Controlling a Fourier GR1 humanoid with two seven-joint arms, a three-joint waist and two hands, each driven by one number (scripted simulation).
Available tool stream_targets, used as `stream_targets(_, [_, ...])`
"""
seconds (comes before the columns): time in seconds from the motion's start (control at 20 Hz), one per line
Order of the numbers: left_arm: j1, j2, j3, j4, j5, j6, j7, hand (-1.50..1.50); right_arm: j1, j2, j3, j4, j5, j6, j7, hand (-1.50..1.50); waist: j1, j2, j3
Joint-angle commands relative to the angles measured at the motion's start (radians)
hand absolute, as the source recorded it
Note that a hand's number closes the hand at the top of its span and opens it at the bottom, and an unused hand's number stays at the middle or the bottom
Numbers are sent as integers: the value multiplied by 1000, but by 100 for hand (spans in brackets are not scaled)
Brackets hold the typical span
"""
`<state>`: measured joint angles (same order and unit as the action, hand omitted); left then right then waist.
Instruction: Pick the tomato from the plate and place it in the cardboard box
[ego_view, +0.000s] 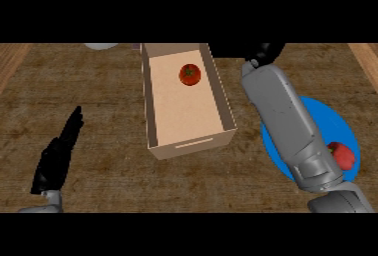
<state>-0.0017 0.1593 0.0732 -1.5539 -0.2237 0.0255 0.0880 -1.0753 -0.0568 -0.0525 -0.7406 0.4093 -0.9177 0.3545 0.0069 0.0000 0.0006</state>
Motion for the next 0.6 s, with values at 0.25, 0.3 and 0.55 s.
stream_targets(0.25, [28,8,26,-30,15,-3,20,0,394,-142,-20,-450,-80,91,-11,-150,-42,-11,0])
stream_targets(0.3, [64,-8,11,-23,-9,19,-13,0,435,-158,-23,-525,-94,108,8,-150,-42,-12,0])
stream_targets(0.55, [31,12,14,-49,2,-11,33,0,675,-262,-23,-812,-158,264,50,-150,-35,-9,0])
